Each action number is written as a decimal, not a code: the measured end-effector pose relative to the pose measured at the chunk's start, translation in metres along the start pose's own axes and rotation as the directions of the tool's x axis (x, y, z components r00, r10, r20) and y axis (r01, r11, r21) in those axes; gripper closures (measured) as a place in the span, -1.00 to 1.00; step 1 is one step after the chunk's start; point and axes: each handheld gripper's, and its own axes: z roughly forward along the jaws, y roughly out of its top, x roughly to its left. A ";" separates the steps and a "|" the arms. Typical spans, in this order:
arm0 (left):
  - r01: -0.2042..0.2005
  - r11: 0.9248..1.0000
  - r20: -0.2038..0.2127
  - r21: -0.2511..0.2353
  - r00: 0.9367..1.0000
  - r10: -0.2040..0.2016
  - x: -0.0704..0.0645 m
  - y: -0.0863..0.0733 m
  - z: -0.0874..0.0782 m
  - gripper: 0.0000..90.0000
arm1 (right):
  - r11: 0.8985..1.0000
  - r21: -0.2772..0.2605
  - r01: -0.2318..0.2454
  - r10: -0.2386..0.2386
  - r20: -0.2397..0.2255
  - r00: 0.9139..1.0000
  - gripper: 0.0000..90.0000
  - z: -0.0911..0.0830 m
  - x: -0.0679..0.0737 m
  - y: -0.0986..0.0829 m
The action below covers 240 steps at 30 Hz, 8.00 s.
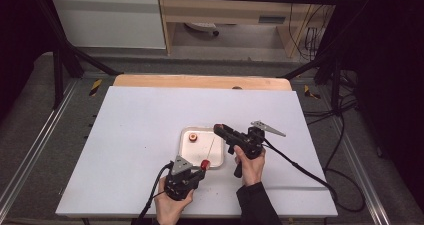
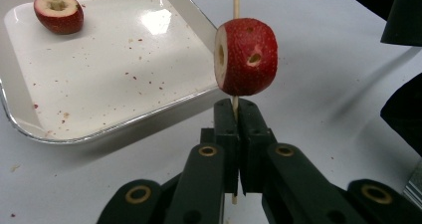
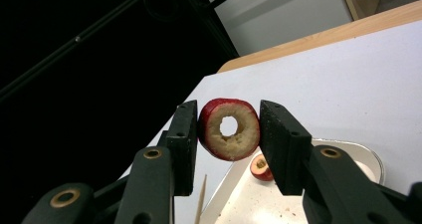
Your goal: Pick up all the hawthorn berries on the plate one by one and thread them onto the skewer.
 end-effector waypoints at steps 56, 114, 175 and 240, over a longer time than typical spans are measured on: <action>0.079 0.996 0.034 -0.034 0.996 -0.078 -0.003 0.007 0.008 0.96 | 0.999 -0.031 0.020 -0.021 -0.033 0.999 0.36 0.001 0.003 -0.018; 0.003 0.999 -0.020 -0.048 1.000 -0.004 0.020 0.002 -0.004 0.96 | 0.974 0.199 0.104 -0.099 -0.033 0.994 -0.25 -0.007 -0.002 -0.017; -0.069 0.997 -0.048 0.019 0.996 0.069 0.080 -0.021 -0.060 0.96 | 0.577 0.683 0.448 -0.538 -0.096 0.838 -0.75 0.092 0.016 0.012; -0.066 0.997 -0.032 0.041 0.997 0.067 0.086 -0.024 -0.059 0.96 | 0.251 0.828 0.502 -0.588 -0.282 0.758 0.36 0.179 0.012 0.009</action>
